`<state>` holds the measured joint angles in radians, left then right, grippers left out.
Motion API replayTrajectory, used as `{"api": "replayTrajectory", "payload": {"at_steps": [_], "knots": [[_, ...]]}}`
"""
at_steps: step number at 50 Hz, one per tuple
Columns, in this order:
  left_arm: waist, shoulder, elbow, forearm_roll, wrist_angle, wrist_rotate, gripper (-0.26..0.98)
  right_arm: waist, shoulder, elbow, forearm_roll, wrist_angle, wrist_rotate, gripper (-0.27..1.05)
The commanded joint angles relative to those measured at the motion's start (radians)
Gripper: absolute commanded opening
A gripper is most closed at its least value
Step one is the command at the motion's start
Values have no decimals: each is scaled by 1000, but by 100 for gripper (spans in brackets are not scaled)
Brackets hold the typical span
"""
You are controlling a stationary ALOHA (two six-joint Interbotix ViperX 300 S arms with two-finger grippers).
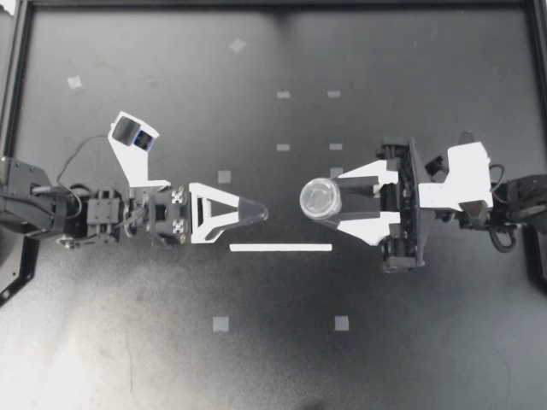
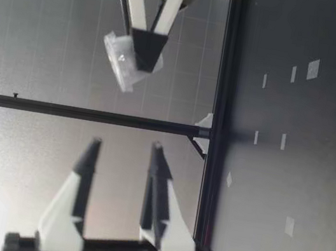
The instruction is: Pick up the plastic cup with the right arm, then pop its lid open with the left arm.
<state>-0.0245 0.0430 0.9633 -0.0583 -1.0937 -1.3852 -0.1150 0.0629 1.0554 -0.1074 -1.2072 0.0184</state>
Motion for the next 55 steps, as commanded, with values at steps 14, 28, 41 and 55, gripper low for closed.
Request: {"api": "replayTrajectory", "payload": {"at_steps": [14,28,41,55], "knots": [[0,5,-38,3,-8,-18,60,-8,51,-51,-54,-100,23,41],[0,12,-49,3,-8,-12,60,-8,92,-95,-54,-75,26,41],[0,-23,-72,6,-8,14,60,-6,184,-89,-44,61,118,41],[26,-71,-26,6,-8,140,60,34,127,-29,-44,84,199,41]]}}
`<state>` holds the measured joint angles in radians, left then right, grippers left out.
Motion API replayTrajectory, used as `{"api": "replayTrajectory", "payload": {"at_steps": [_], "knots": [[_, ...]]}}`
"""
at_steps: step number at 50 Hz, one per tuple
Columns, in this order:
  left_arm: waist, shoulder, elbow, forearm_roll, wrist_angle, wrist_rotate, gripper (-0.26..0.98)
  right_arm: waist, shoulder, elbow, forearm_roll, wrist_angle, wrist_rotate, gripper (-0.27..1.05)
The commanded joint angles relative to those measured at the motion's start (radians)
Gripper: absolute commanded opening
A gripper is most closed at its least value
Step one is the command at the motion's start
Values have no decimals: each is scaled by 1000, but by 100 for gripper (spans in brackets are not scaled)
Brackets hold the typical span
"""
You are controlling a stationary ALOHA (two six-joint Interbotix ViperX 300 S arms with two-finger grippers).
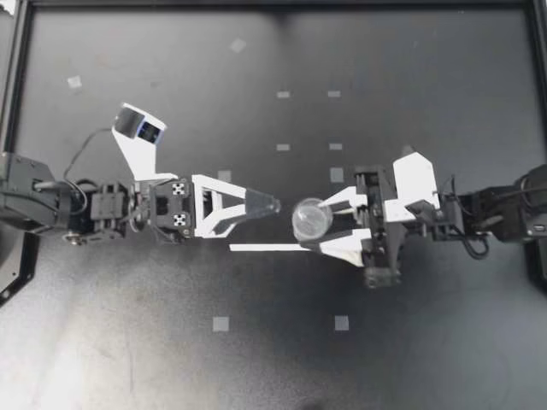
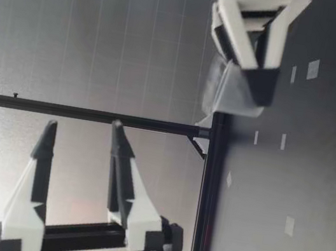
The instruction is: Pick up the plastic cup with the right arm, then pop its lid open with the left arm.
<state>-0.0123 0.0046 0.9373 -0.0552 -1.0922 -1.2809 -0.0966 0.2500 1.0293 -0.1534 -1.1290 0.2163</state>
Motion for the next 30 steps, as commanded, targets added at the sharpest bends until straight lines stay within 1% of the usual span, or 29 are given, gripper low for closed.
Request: {"api": "replayTrajectory", "payload": {"at_steps": [1,8,18,25,30], "knots": [[17,-32,3,3,-9,54,60,17,-78,-2,2,14,3,41],[28,-44,34,3,-9,281,60,20,-183,0,0,74,2,41],[28,-89,78,3,-9,710,60,18,-327,17,-3,124,-12,41],[28,-114,109,3,-8,956,60,18,-357,34,-3,127,-14,41],[28,-112,121,3,-8,1065,60,20,-344,35,0,127,-5,41]]}}
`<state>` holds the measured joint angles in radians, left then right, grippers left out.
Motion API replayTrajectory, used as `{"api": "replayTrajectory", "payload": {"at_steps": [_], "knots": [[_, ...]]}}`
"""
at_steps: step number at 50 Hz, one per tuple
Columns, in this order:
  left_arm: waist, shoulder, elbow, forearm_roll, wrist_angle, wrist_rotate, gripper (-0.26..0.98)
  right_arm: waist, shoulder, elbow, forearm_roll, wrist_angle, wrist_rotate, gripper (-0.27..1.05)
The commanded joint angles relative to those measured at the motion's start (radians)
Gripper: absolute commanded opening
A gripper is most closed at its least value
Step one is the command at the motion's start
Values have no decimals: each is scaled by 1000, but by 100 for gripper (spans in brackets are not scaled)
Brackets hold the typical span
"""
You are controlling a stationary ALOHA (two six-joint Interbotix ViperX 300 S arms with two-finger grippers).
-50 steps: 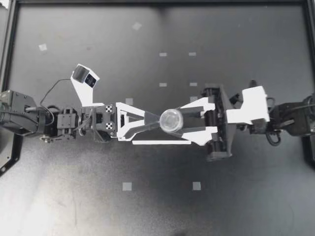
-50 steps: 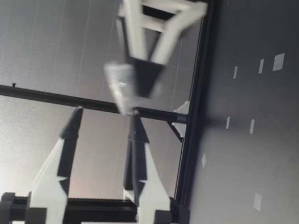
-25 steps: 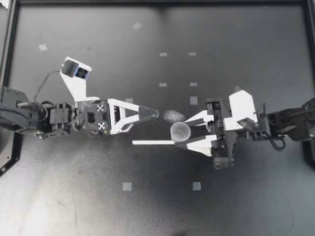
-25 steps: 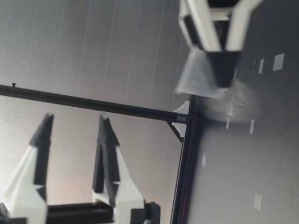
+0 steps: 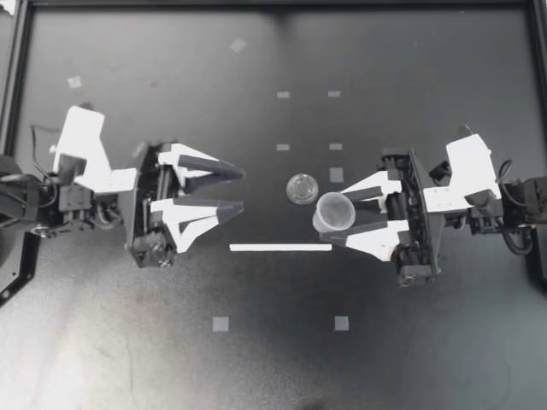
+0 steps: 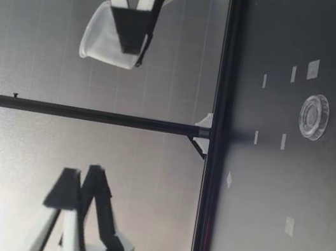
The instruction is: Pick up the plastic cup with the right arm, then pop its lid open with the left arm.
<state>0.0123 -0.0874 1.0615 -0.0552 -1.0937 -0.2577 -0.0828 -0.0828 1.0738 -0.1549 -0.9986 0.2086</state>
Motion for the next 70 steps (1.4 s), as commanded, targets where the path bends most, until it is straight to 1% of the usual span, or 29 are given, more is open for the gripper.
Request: {"api": "replayTrajectory", "payload": {"at_steps": [1,4,13,17,29,70], "knots": [[5,-18,-2,3,-5,52,60,5,-9,-11,2,-5,3,41],[5,-15,-8,3,29,75,60,6,2,-14,2,-3,6,41],[3,-15,-69,3,273,89,60,5,23,-18,3,-3,6,41],[3,-14,-87,5,328,92,60,5,28,-20,3,-5,5,41],[3,-11,-92,5,331,130,60,6,38,-21,3,-3,6,41],[3,-11,-94,8,330,132,60,6,43,-21,3,3,6,41]]}}
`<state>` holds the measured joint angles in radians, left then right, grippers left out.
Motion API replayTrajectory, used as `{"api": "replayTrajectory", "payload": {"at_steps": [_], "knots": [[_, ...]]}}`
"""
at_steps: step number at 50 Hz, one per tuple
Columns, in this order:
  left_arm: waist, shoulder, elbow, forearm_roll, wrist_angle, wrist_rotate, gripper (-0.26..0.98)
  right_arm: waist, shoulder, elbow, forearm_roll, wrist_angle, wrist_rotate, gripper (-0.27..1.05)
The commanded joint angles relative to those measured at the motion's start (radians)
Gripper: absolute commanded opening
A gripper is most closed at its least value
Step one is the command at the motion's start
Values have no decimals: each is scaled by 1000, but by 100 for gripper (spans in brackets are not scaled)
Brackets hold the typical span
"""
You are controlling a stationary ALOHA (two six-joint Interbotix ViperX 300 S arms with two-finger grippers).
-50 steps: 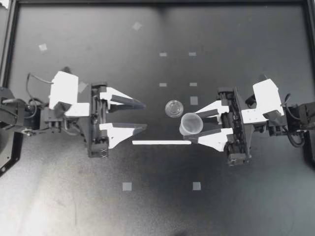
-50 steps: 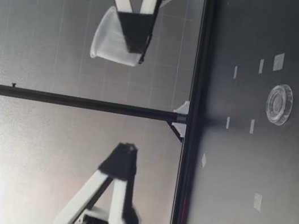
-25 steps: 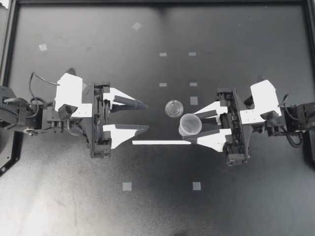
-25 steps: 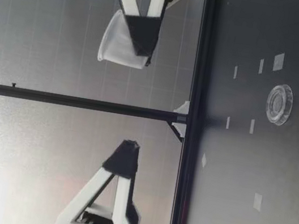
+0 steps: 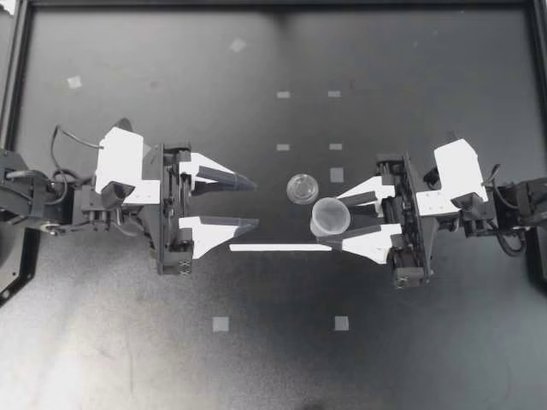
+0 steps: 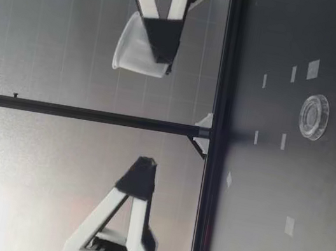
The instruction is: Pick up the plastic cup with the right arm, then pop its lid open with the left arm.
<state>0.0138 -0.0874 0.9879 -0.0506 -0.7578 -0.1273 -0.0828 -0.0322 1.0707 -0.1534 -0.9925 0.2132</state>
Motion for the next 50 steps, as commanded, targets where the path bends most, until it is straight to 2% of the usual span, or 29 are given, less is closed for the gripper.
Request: {"api": "replayTrajectory", "payload": {"at_steps": [1,50], "knots": [[2,-11,-20,0,-6,2,60,5,-8,-18,2,-3,2,41],[2,-8,-21,3,-6,12,60,6,3,-25,2,8,0,41]]}}
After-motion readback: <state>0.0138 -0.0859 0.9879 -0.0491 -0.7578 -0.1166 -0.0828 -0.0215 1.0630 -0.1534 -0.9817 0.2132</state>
